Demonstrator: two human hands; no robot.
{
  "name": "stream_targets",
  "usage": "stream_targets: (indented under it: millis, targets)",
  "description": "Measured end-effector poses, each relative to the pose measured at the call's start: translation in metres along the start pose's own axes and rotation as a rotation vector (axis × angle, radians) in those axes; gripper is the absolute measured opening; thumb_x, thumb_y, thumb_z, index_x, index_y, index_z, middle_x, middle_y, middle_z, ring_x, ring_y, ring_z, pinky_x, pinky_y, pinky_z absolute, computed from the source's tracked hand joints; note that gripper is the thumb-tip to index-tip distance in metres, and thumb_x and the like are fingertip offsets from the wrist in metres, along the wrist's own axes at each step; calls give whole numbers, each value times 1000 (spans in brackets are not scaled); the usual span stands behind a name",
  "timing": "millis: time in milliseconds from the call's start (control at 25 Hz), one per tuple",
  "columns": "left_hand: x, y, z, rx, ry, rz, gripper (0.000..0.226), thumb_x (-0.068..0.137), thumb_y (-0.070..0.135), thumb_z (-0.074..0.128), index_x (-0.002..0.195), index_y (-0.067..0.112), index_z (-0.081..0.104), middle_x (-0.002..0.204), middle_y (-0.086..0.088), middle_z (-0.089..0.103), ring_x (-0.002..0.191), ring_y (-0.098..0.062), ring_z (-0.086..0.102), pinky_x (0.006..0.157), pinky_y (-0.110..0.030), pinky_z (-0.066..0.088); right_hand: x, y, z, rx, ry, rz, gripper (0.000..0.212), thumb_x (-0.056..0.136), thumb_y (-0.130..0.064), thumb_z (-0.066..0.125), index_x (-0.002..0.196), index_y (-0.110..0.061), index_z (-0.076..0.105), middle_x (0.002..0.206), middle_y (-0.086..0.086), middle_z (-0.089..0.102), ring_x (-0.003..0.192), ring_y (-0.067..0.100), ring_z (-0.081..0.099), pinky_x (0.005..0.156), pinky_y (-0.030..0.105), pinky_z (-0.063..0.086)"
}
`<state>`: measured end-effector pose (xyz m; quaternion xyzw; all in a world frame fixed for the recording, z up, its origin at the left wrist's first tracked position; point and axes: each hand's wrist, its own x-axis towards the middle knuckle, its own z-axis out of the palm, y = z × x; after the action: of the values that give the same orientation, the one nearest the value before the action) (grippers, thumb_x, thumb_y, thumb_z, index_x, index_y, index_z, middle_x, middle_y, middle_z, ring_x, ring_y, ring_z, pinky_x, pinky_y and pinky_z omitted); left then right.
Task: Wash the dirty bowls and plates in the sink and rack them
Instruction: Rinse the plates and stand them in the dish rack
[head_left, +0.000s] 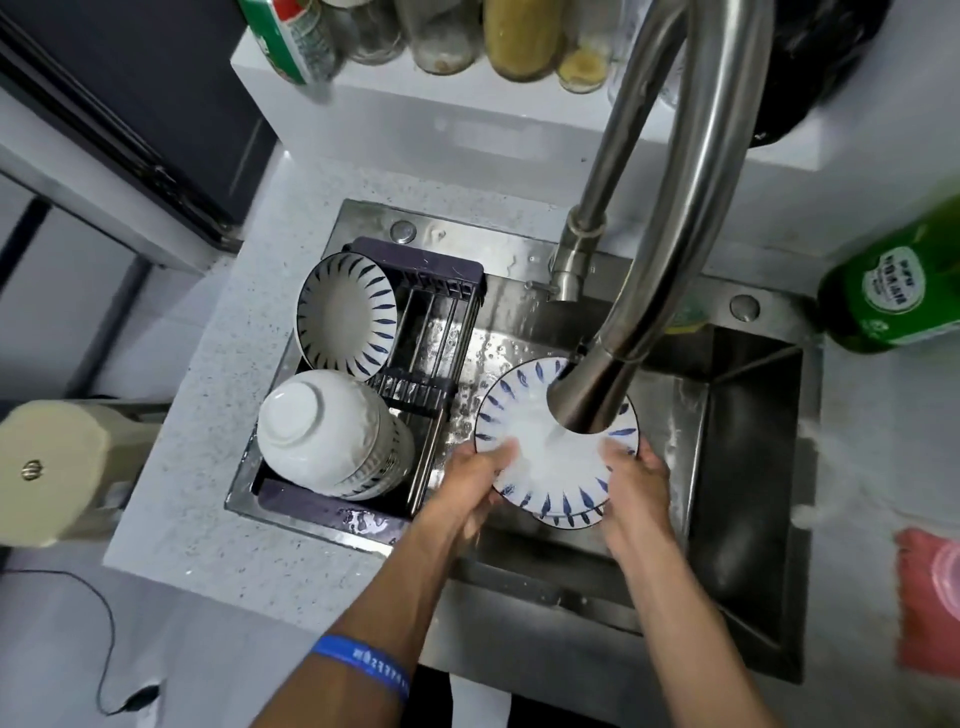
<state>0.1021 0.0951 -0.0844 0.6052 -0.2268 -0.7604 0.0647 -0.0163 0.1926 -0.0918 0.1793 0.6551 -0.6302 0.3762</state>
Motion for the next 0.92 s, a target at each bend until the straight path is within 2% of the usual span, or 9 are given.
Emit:
stream_targets:
  millis: [120, 240, 320, 400, 480, 560, 720, 840, 920]
  targets:
    - [-8, 14, 18, -89, 78, 54, 28, 85, -5, 55, 111, 3, 61, 95, -14, 73, 86, -32, 68, 77, -46, 59, 2, -1, -2, 233, -37, 188, 30, 94, -3, 56, 123, -10, 62, 114, 13, 71, 98, 29, 70, 66, 40, 60]
    - [-38, 45, 15, 201, -20, 147, 27, 94, 2, 46, 115, 11, 60, 94, -5, 71, 81, -21, 65, 67, -31, 55, 6, -1, 0, 290, -172, 351, 32, 92, -3, 51, 122, -5, 64, 117, 16, 69, 102, 31, 69, 75, 40, 58]
    - [-52, 71, 6, 592, 9, 265, 33, 99, 4, 41, 129, 12, 54, 105, -2, 68, 88, -21, 65, 73, -33, 55, 1, -5, 11, 228, -247, 390, 27, 88, 2, 48, 100, -1, 71, 98, 15, 73, 84, 27, 73, 80, 39, 55]
    - [-66, 104, -1, 821, 24, 401, 39, 98, 5, 42, 134, 14, 52, 112, -8, 65, 97, -32, 66, 84, -45, 56, -5, -5, 24, 170, -303, 404, 22, 89, 1, 45, 84, -2, 66, 69, 9, 71, 59, 17, 68, 80, 37, 52]
    - [-77, 140, -10, 968, 102, 576, 29, 90, 5, 44, 107, 19, 63, 92, -10, 63, 89, -34, 64, 80, -48, 55, -7, 0, 37, 34, -345, 348, 10, 88, -5, 56, 95, -4, 64, 77, 7, 73, 72, 16, 70, 86, 37, 52]
    - [-75, 182, -28, 1038, 194, 674, 22, 81, 3, 43, 79, 19, 57, 73, -7, 58, 74, -32, 60, 65, -39, 50, 6, 18, 36, -231, -282, 237, 23, 83, -13, 68, 105, -8, 67, 97, 7, 75, 93, 19, 70, 88, 36, 53]
    - [-47, 245, -58, 1235, 385, 723, 24, 68, 12, 44, 85, 12, 62, 87, -16, 68, 86, -38, 66, 73, -42, 55, 41, 50, 1, -720, 64, 16, 17, 83, -9, 66, 96, -14, 75, 103, 8, 73, 97, 29, 66, 81, 32, 48]
    - [-12, 258, -74, 1504, 467, 672, 11, 77, 8, 50, 86, 8, 57, 95, -24, 66, 90, -41, 62, 78, -41, 52, 62, 60, -31, -1151, 286, -64, 40, 82, -8, 59, 122, -7, 58, 125, 20, 59, 111, 40, 58, 91, 41, 47]
    - [6, 255, -83, 1601, 457, 667, 6, 79, 5, 53, 84, 8, 55, 95, -27, 63, 90, -42, 61, 79, -42, 50, 75, 64, -45, -1271, 303, 0, 47, 83, -10, 61, 127, -3, 45, 127, 26, 53, 115, 45, 55, 91, 46, 47]
